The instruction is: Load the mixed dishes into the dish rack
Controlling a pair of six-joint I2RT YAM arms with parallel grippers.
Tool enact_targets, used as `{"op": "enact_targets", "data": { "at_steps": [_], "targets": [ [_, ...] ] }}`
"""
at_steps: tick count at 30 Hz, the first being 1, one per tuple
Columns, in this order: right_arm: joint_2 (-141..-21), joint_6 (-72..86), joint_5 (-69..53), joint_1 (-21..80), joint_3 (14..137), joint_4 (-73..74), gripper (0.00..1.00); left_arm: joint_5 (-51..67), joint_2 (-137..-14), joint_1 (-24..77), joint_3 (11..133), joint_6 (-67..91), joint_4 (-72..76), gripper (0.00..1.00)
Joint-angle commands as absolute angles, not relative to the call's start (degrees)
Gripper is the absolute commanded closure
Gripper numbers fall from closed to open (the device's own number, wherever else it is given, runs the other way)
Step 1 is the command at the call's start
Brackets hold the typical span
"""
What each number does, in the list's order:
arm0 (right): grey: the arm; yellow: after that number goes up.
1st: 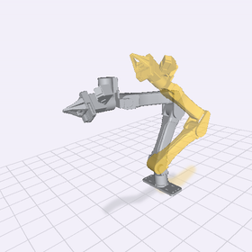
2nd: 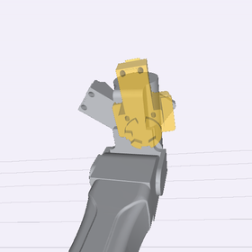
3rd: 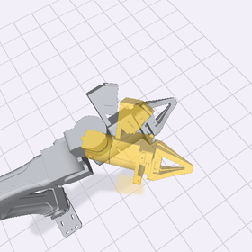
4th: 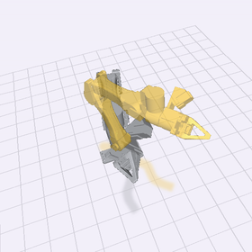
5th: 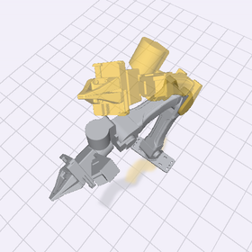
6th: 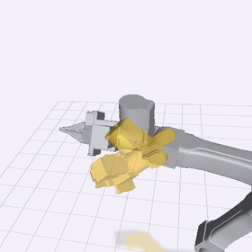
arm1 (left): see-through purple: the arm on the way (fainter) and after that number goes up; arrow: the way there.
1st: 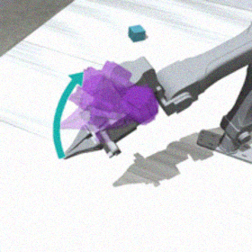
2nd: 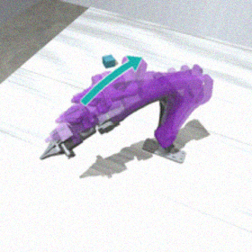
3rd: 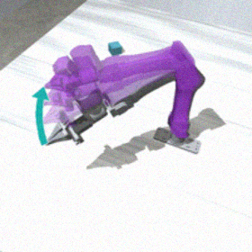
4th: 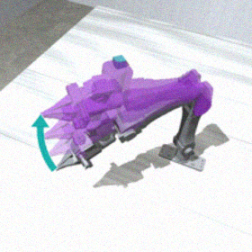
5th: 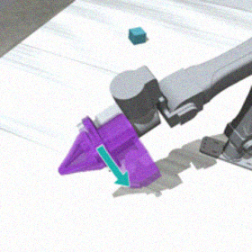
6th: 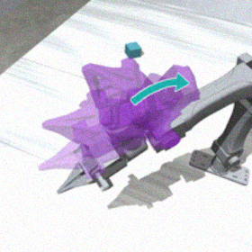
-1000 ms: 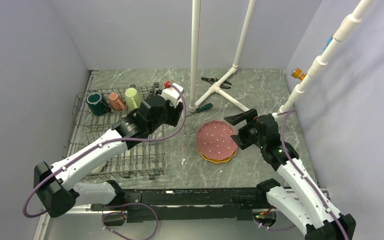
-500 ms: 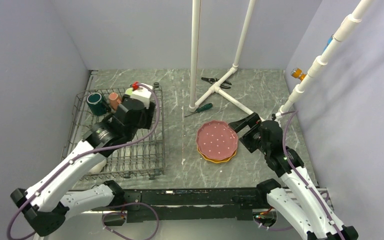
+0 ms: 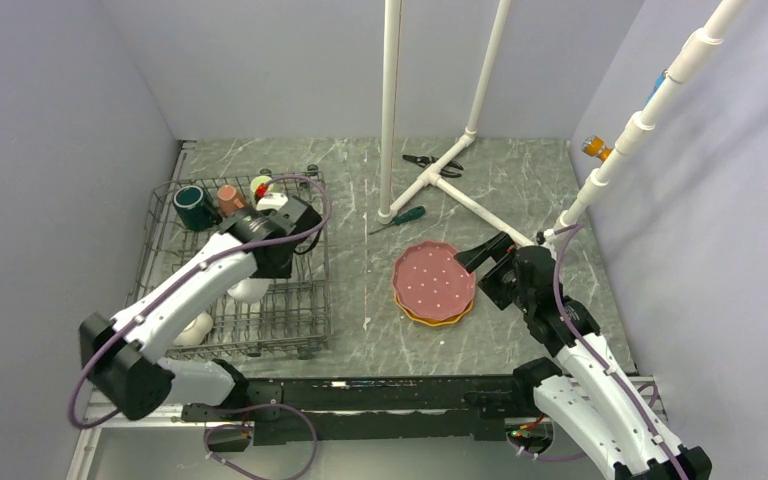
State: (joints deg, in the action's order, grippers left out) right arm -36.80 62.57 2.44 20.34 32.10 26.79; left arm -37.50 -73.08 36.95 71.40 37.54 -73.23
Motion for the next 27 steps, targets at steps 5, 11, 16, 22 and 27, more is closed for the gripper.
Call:
{"op": "enact_targets", "data": {
  "at_steps": [5,11,16,22,27],
  "targets": [
    [-37.28,61.0,0.97,20.19,31.1,22.95,0.0,-41.46,-84.32,36.78,73.78,54.14,-82.22,1.0],
    [-36.2,60.86,1.23,20.17,30.16,23.03,0.0,-38.25,-89.82,36.79,70.82,55.07,-77.64,1.0],
    [-36.48,61.04,1.13,20.17,28.87,22.01,0.0,-36.95,-91.73,36.78,70.01,56.52,-77.18,1.0],
    [-38.77,61.2,-1.07,20.18,28.52,19.87,0.0,-34.96,-95.2,37.21,67.63,58.0,-74.7,1.0],
    [-38.86,60.65,-0.91,19.86,28.35,20.16,0.0,-35.28,-97.88,37.38,67.04,60.28,-75.93,1.0]
  ]
}}
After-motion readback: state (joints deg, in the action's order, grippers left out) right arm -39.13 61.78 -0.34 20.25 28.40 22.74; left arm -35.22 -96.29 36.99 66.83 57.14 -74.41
